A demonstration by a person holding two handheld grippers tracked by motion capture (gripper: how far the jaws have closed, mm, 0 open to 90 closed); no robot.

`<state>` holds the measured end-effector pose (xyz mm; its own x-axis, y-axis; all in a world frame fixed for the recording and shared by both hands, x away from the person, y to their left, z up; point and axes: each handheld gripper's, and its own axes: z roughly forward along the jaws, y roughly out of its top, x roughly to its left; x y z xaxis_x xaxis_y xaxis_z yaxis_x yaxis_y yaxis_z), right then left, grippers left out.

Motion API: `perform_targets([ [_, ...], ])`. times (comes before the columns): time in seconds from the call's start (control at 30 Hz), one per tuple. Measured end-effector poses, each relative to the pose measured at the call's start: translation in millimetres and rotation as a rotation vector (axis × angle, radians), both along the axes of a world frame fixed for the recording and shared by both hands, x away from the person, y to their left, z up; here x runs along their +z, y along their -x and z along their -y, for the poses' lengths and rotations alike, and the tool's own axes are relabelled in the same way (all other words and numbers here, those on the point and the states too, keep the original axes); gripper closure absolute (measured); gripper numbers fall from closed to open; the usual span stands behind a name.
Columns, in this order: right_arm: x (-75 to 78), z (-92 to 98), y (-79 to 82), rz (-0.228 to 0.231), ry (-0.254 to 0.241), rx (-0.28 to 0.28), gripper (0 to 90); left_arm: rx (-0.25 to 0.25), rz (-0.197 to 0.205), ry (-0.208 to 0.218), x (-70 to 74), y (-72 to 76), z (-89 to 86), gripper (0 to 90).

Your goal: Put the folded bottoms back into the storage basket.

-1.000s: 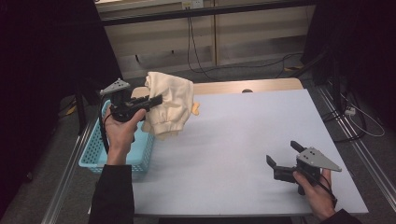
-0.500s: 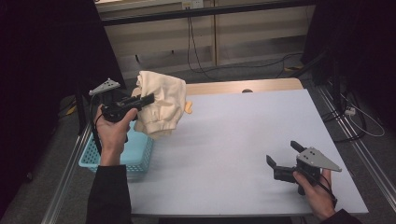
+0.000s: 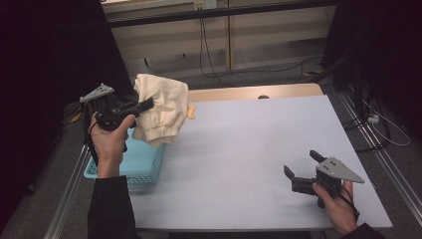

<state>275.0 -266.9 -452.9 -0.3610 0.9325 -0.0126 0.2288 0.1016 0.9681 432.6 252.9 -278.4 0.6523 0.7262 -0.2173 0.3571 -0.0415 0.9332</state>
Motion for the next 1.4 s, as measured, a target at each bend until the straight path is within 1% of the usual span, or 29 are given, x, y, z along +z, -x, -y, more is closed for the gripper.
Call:
perform_targets([
  [0.03,-0.1,-0.1,-0.1,0.000,0.000,0.000,1.1,0.004,0.000,0.008,0.1,0.1,-1.4,74.9],
  [0.1,-0.1,-0.1,-0.1,0.001,0.002,0.000,1.1,0.005,0.000,0.011,0.3,0.0,-4.5,75.0],
  [0.23,0.0,-0.2,-0.1,0.001,0.001,0.000,1.1,0.020,0.000,0.003,0.8,0.5,-9.9,75.0],
  [0.27,-0.1,-0.2,-0.2,0.001,0.001,0.001,1.1,0.029,-0.001,0.010,1.1,0.9,-13.4,75.0],
  [0.37,0.0,-0.2,-0.1,0.001,0.001,0.002,1.1,0.033,0.000,0.015,1.4,1.5,-17.5,75.0],
  [0.47,0.1,-0.2,0.0,0.001,0.000,0.002,1.1,0.039,-0.004,0.011,0.7,1.6,-21.9,75.0],
  [0.77,0.0,-0.3,0.0,0.001,0.001,0.006,1.1,0.064,-0.005,0.027,0.7,2.2,-33.7,75.0],
  [0.83,0.0,-0.4,0.0,0.000,0.001,0.006,1.1,0.069,-0.009,0.022,-0.1,1.8,-35.9,75.0],
  [0.87,0.1,-0.4,0.0,0.001,0.000,0.006,1.1,0.075,-0.009,0.031,-0.7,1.5,-37.4,75.1],
  [0.9,0.1,-0.5,0.0,0.002,0.001,0.006,1.1,0.076,-0.012,0.027,-0.9,1.4,-39.7,75.1],
  [1.03,0.2,-0.3,0.2,0.004,0.002,0.009,1.1,0.100,-0.021,0.036,-3.7,0.4,-48.0,75.1],
  [1.07,0.0,-0.5,-0.1,0.002,0.001,0.008,1.1,0.107,-0.024,0.051,-5.0,-0.1,-52.1,75.1],
  [1.17,0.1,-0.6,0.0,0.002,0.001,0.008,1.1,0.113,-0.030,0.056,-6.0,-0.5,-56.1,75.1],
  [1.27,0.1,-0.8,0.0,0.001,0.001,0.007,1.1,0.134,-0.034,0.059,-7.9,-1.3,-63.1,75.1],
  [1.3,0.1,-0.8,0.0,0.001,0.001,0.007,1.1,0.134,-0.034,0.059,-7.9,-1.3,-63.1,75.1],
  [1.37,0.2,-0.7,0.1,0.003,0.002,0.008,1.1,0.139,-0.037,0.072,-9.0,-1.2,-67.9,75.1],
  [1.4,0.2,-0.6,0.2,0.003,0.002,0.008,1.1,0.142,-0.038,0.067,-9.4,-1.1,-70.5,75.1],
])
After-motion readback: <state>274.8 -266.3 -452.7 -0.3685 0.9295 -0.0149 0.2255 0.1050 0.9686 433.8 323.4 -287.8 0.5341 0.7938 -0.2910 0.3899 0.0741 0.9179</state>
